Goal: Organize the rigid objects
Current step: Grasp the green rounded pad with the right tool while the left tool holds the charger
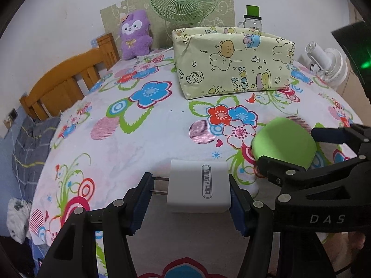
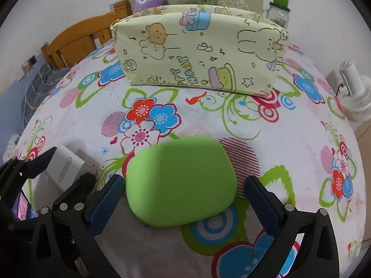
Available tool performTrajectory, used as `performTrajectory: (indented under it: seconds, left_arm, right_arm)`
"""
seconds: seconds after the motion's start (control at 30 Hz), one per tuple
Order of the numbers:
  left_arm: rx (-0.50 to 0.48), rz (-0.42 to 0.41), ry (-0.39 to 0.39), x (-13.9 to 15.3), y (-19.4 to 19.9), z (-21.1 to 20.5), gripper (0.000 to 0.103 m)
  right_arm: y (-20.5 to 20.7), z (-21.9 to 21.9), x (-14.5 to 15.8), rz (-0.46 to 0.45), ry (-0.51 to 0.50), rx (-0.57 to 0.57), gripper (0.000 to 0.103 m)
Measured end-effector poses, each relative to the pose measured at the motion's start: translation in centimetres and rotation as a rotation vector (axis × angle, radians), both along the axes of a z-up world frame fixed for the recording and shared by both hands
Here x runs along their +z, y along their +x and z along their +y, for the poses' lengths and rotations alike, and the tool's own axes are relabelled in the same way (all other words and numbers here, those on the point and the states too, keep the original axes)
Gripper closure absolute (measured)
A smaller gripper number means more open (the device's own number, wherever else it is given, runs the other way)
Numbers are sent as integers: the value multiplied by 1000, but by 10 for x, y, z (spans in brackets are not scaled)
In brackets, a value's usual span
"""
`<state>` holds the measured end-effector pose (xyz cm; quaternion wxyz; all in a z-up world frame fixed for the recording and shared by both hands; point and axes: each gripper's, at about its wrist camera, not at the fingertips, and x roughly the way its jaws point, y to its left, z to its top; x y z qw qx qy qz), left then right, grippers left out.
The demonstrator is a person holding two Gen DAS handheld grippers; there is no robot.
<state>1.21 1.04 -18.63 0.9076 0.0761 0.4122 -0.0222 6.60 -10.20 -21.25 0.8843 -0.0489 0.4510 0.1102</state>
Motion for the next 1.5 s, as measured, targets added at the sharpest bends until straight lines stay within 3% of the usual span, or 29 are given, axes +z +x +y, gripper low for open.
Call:
performTrajectory:
  seconds: [0.33,0.67,0.93,1.3,1.5]
  left_arm:
    - [13,1,6,0,4,2,40]
    - [-34,11,1,1,10,-8,40]
    - [-33,40,-25,2,20,-12,40]
    - [-50,47,2,2,30,-28,40]
    - [-64,47,17,3,36,-35,40]
  right_arm:
    - [5,3,1,9,-16,-25,2]
    - [11,-17,2,7,-77,-64,3]
    - [6,-18,7,-49,-231,155,1]
    - [25,-38,1,30,-88,268,1]
    - [24,-38,2,27,-87,310,0]
